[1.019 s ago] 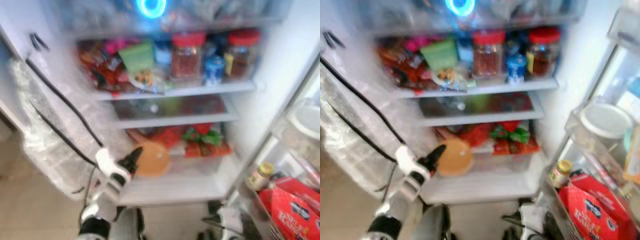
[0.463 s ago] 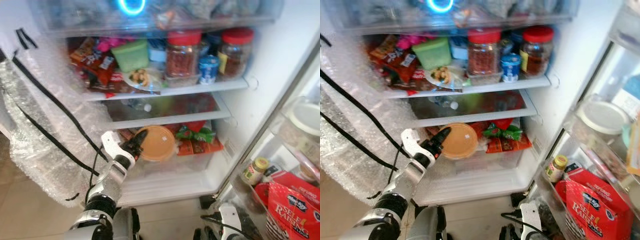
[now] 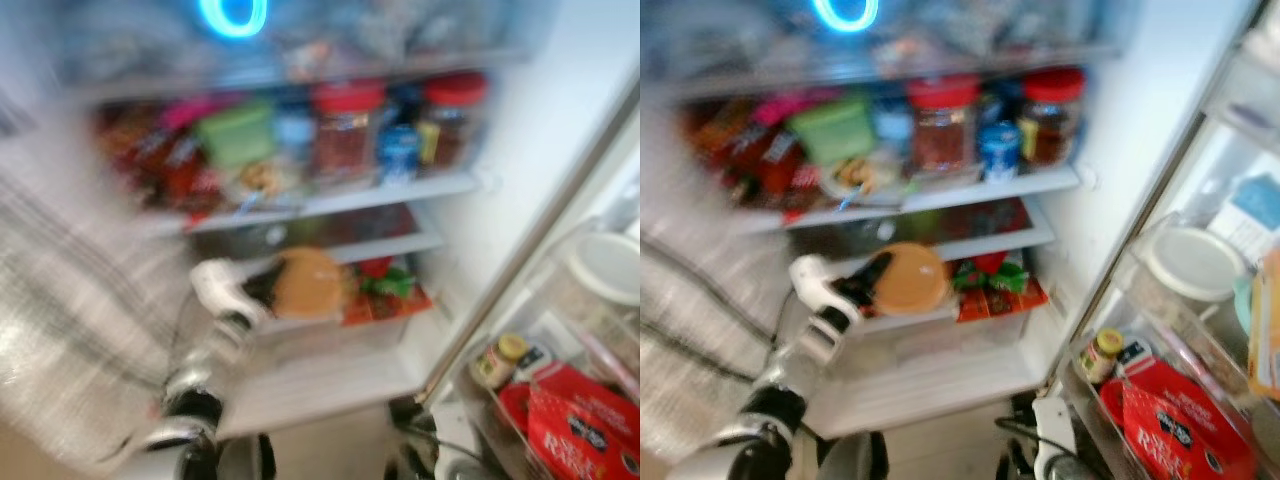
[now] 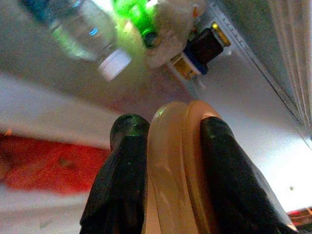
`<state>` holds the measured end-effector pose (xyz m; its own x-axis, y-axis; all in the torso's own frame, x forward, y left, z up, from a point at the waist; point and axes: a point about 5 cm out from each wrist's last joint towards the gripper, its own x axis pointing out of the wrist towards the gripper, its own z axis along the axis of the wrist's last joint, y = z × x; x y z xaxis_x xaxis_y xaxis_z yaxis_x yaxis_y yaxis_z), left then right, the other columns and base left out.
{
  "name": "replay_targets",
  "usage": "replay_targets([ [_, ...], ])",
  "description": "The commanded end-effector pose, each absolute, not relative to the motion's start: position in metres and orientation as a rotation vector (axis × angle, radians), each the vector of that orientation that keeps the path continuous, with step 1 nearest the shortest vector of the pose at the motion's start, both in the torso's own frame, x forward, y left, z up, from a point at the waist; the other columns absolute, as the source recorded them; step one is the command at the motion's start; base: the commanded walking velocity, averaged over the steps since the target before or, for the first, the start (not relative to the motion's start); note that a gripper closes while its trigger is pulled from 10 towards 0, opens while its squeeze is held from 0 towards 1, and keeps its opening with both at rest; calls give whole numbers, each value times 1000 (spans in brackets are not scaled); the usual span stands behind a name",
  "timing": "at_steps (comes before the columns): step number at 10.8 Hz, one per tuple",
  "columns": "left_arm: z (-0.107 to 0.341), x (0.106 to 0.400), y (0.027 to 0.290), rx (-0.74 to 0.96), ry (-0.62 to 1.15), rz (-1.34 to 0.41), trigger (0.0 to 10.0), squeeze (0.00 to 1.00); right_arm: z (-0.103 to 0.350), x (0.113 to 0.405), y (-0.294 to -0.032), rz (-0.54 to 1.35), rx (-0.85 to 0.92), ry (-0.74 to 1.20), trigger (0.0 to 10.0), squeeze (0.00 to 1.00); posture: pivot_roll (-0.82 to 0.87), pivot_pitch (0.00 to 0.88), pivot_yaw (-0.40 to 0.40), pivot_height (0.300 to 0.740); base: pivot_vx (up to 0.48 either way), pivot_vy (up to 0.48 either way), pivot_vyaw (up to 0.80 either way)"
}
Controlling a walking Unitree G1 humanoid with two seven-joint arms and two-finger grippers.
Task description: Restocking fridge
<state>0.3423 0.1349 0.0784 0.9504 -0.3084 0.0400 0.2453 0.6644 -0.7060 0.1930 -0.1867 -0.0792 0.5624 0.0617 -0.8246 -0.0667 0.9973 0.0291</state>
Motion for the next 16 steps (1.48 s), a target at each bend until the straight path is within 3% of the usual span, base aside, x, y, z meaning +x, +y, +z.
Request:
replay_targets([
  [1,80,343,120,-798,89,-351,10000,0,-83,184,-193,59,-13,1006,10000,0,-10,49,18,621,311,0,0],
  [8,84,354,130,-903,71,-192,10000,0,-83,185,-193,64,-10,1005,10000,0,-24,48,19,621,41,0,0],
  [11,94,366,129,-861,82,-112,10000,0,-84,182,-195,67,-13,1010,10000,0,-59,55,23,621,0,0,0],
  [16,106,378,153,-834,66,106,10000,0,-86,176,-198,59,-16,1021,10000,0,-93,75,21,621,0,0,0],
])
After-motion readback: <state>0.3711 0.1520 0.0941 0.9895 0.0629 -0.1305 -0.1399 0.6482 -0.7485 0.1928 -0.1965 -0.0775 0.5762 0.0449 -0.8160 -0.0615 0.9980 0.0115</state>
